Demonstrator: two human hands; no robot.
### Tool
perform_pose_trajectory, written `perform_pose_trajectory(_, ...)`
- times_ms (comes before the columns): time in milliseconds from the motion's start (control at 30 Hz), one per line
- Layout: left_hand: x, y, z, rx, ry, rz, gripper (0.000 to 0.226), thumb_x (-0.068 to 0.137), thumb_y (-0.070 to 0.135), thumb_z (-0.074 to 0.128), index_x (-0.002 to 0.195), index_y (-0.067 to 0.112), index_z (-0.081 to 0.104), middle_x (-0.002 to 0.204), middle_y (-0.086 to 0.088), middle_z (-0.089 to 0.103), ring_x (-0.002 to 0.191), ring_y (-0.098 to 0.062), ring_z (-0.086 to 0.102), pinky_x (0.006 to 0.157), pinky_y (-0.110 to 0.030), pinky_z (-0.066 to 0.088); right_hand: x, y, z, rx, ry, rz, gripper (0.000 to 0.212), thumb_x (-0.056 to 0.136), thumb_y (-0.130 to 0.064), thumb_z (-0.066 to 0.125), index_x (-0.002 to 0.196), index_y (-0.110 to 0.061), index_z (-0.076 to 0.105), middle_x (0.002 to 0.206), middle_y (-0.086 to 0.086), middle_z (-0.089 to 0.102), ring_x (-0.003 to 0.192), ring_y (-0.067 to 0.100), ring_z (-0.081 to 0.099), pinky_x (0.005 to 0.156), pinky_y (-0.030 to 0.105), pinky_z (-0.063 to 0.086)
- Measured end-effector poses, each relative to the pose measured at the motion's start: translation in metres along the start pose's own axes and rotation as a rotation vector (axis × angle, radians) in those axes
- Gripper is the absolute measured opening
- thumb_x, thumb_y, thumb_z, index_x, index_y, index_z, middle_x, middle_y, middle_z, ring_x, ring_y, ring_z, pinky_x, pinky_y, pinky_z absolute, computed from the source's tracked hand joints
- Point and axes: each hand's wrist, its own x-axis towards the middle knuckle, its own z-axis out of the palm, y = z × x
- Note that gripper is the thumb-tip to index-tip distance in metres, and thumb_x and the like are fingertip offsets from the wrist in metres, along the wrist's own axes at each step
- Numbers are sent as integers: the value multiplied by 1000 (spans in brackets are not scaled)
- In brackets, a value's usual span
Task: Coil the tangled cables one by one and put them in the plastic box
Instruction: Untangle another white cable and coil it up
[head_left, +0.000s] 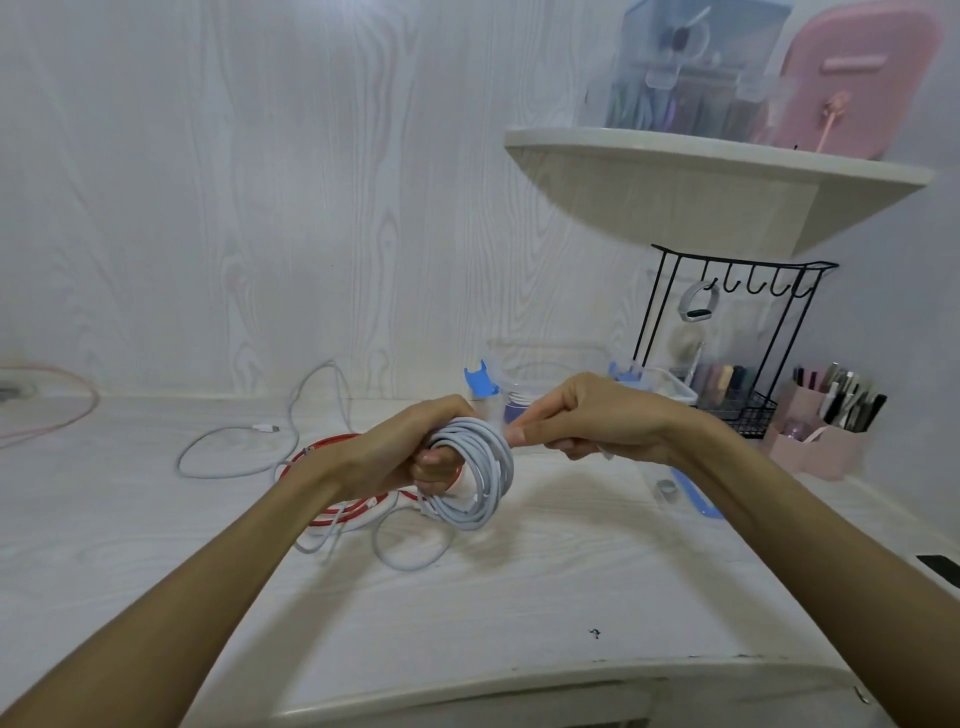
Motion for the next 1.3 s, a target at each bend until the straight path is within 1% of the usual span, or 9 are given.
perform_pose_trajectory(133,2,-1,6,0,-13,-10,57,94,32,35,38,20,33,39,5,21,38,-10,19,41,-20,27,5,0,4,104,-35,58,10,83,-19,70,76,-21,77,47,-9,43,44,3,36,46,14,34)
perform_pose_trajectory(267,2,2,15,-96,-124,14,51,86,36,41,37,21,34,38,6,24,36,-8,21,41,-18,30,8,1,7,-9,89,138,17,77,-26,74,86,-11,77,47,-8,47,45,5,36,48,17,32)
perform_pose_trajectory(467,3,8,16,-78,-96,30,51,83,33,41,34,20,33,35,5,24,34,-8,20,39,-19,27,8,4,10,-88,254,72,11,70,-28,79,60,-30,76,54,-11,59,42,-4,45,45,7,40)
perform_pose_trajectory(700,1,6,12,-88,50,37,59,90,32,42,33,19,34,34,4,24,34,-9,20,38,-19,24,-5,-9,11,44,-66,109,27,84,-20,69,59,-27,74,45,-10,41,42,4,34,45,13,34)
perform_pose_trajectory(900,-3,8,21,-190,29,52,54,82,33,52,31,21,37,34,4,25,33,-8,20,40,-22,19,-5,-10,17,137,-57,181,7,83,-17,70,80,-16,76,43,-8,33,39,5,25,39,15,25)
perform_pose_trajectory(1033,-4,12,27,-189,41,48,58,86,30,45,29,18,41,33,7,26,32,-6,21,39,-20,18,-1,-6,25,65,32,169,28,79,-19,74,100,0,72,46,-9,41,38,3,34,42,13,32)
perform_pose_trajectory(1100,-4,13,27,-198,52,52,58,87,29,42,29,21,38,33,6,23,32,-7,19,41,-23,14,-3,-4,26,91,49,140,29,76,-20,75,94,2,71,54,-5,51,47,2,43,51,14,40)
perform_pose_trajectory(1200,-4,12,25,-241,55,75,51,78,34,48,30,21,34,32,5,23,31,-7,19,43,-24,12,-7,0,26,251,68,59,9,76,-9,75,75,-5,67,70,6,67,65,10,64,66,19,54)
perform_pose_trajectory(1300,-3,9,25,-245,38,73,52,78,35,47,30,21,33,33,5,23,32,-7,19,43,-25,12,-9,3,28,356,110,13,14,77,-1,73,71,-7,62,68,5,70,66,10,69,65,18,55)
